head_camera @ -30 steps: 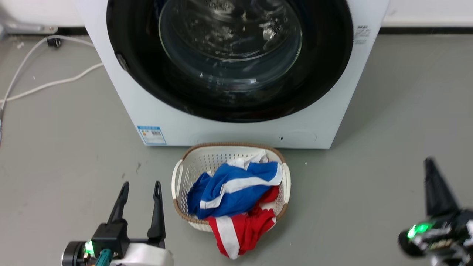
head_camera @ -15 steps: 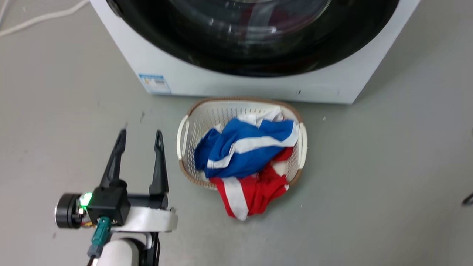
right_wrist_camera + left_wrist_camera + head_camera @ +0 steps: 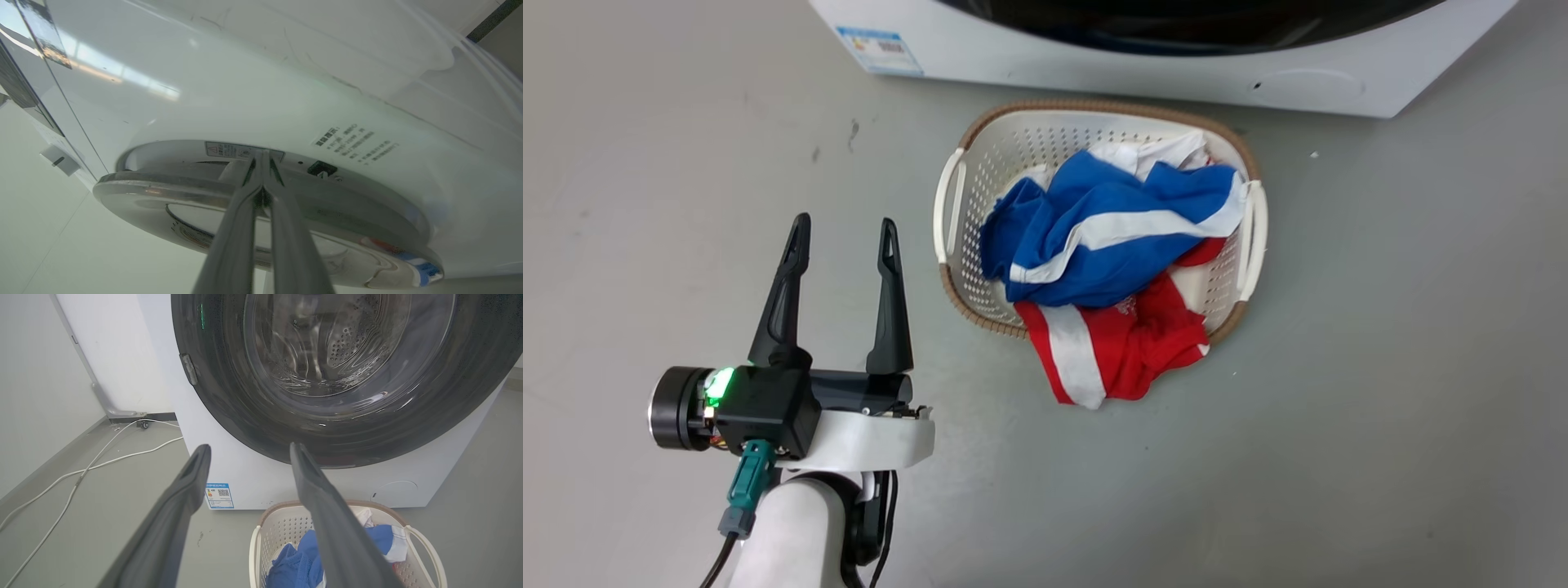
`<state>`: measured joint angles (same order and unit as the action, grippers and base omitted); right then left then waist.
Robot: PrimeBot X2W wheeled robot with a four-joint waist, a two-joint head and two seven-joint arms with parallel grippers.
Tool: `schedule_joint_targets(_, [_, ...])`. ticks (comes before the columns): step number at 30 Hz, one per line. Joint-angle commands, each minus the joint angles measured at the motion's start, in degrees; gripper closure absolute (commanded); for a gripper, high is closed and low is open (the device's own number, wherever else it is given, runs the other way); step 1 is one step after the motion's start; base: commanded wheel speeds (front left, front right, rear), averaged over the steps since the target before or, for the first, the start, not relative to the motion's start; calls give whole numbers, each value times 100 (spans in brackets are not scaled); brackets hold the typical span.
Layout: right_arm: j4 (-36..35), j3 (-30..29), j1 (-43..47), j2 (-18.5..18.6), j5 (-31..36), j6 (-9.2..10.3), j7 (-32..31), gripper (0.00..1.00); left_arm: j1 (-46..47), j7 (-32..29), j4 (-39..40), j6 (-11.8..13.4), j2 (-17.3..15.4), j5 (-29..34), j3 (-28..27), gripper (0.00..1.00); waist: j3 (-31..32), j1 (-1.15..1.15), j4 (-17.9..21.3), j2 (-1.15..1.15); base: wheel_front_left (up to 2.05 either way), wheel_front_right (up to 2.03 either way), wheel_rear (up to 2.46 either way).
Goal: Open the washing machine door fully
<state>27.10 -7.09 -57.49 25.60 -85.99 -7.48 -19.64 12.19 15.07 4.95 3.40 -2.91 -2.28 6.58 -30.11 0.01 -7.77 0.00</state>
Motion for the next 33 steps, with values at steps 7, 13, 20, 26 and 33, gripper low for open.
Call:
schedule_joint_targets(7, [351, 455, -670, 165, 457, -3, -254, 100, 185, 16, 40, 90, -1, -101, 73, 0, -347, -1, -199, 0, 0, 0, 0])
schedule_joint_targets(13, [532, 665, -923, 175, 672, -3, -413, 100, 258, 16, 48, 121, 0, -145, 104, 0, -500, -1, -253, 0, 0, 0, 0])
schedule_joint_targets(20, [456, 873, -797, 116, 680, -10, -783, 100, 233, 16, -29, 139, 0, -169, 89, 0, -442, -1, -216, 0, 0, 0, 0])
schedule_joint_targets(26, [-40, 1024, -194, 14, 547, -10, -1024, 100, 118, 16, -75, 81, 0, -104, 12, 0, -209, -1, -90, 0, 0, 0, 0])
schedule_joint_targets(33, [-812, 1240, 691, -227, 321, -14, -1182, 100, 3, 16, -111, 12, 0, -23, -83, 0, 68, -1, 91, 0, 0, 0, 0])
